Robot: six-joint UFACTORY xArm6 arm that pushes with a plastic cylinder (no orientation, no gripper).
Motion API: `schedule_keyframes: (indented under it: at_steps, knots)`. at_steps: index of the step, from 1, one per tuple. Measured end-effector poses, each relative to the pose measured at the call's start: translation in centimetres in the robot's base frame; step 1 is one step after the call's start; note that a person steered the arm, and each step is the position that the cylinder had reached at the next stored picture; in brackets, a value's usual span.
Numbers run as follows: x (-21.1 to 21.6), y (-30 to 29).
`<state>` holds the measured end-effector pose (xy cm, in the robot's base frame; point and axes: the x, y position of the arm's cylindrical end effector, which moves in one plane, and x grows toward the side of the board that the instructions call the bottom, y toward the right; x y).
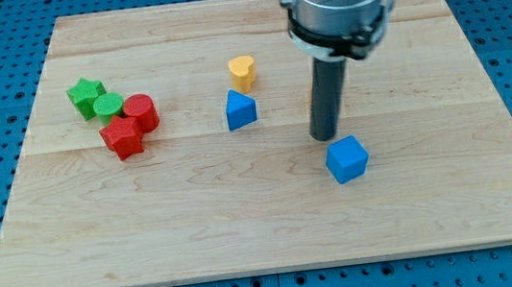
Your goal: Move the blue blocks towards the bottom right corner
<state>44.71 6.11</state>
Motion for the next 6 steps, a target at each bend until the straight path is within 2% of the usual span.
schedule_keyframes:
  at_steps: [1,2,3,4,5,6]
  knots:
    - [-5.0,-5.0]
    - [-8.3,-6.8]
    - [-7.9,-11.8]
    - [-2.8,-9.0]
    - [3.3,-0.6]
    - [3.3,2.0]
